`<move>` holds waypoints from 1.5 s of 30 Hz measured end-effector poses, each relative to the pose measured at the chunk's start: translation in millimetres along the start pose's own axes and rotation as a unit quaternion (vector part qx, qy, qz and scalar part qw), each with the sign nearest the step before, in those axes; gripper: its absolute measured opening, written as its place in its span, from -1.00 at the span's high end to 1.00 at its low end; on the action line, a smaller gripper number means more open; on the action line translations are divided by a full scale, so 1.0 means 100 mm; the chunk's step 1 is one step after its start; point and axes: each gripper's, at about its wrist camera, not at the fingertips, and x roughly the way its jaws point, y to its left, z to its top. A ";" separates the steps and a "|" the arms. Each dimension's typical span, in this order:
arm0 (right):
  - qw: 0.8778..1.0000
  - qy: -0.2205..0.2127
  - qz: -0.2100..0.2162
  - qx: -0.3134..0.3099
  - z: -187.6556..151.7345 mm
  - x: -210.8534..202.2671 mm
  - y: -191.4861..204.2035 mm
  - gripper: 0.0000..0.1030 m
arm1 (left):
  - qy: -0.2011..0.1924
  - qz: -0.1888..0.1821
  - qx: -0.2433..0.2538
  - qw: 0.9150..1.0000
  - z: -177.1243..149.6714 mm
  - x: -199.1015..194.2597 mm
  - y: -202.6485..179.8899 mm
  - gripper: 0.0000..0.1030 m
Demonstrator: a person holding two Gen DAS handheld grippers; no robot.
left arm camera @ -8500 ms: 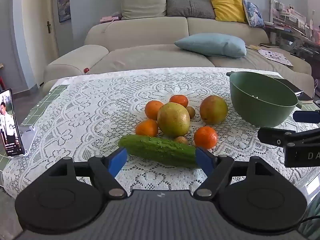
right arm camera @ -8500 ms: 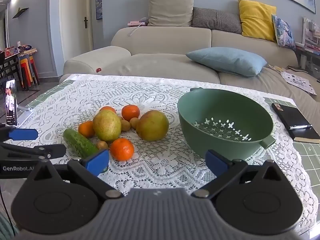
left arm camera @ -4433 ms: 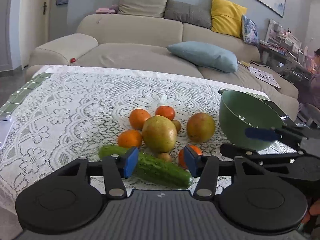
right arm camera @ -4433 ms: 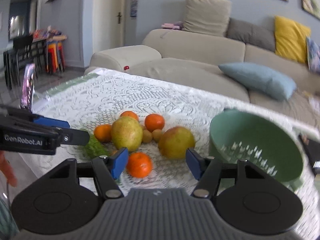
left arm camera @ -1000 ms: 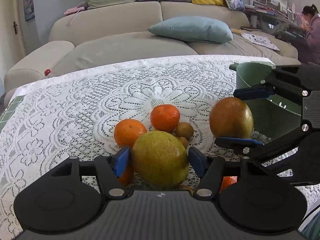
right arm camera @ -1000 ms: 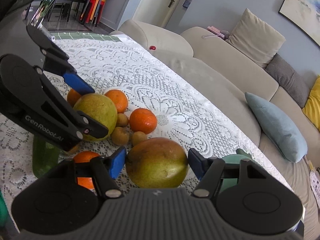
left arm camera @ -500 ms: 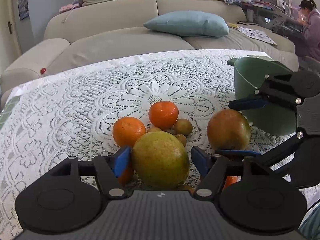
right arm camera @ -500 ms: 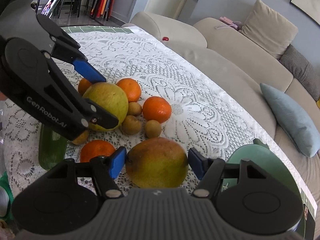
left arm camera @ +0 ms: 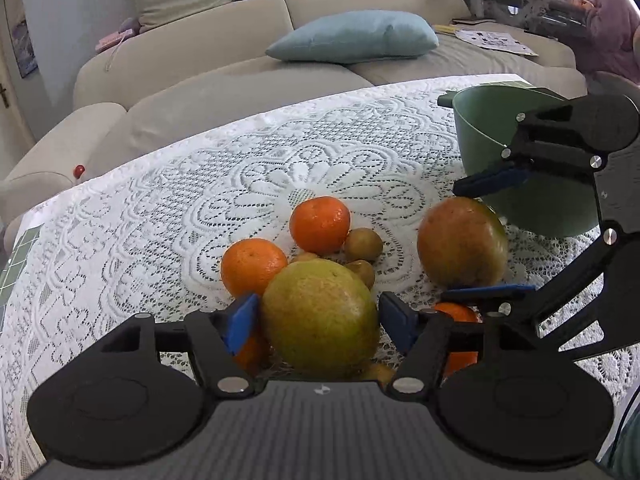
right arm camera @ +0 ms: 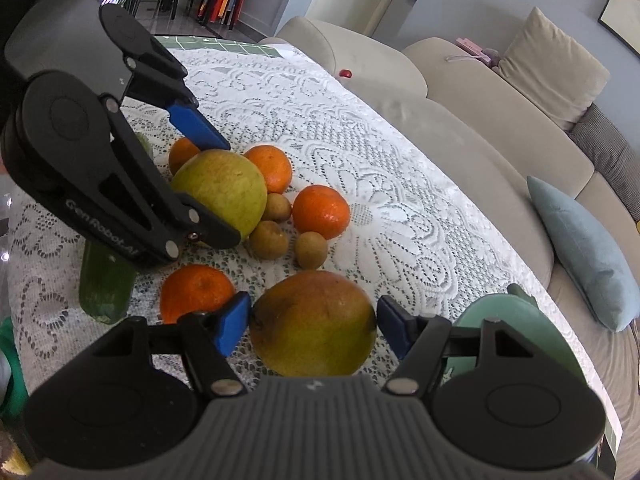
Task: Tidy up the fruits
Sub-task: 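Close left tool on the yellow-green pear while right tool closes on the mango, then carry pear with left tool into the green colander while right tool carries the mango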
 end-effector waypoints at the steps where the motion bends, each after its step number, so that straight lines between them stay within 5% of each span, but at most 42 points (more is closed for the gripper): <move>1: 1.000 0.000 -0.002 -0.002 0.00 0.00 0.01 -0.28 | -0.001 0.002 -0.001 1.000 0.00 0.00 -0.01 -0.47; 7: 0.999 -0.002 -0.030 -0.037 0.00 -0.02 0.13 -0.27 | -0.011 0.021 -0.030 0.999 0.01 -0.02 0.03 -0.46; 15: 0.997 -0.043 -0.056 -0.004 0.09 -0.21 0.04 -0.27 | -0.052 0.023 -0.067 0.996 0.07 -0.19 0.10 -0.46; 28: 0.988 -0.096 -0.104 0.054 0.12 -0.57 -0.12 -0.27 | -0.101 -0.024 -0.195 0.975 0.26 -0.43 0.24 -0.46; 40: 0.975 -0.100 -0.099 0.170 -0.12 -0.77 -0.61 -0.26 | -0.124 -0.076 -0.227 0.963 0.63 -0.42 -0.13 -0.46; 45: 0.962 -0.050 -0.107 0.244 -0.38 -0.75 -0.91 -0.26 | -0.127 -0.097 -0.213 0.964 0.80 -0.38 -0.34 -0.46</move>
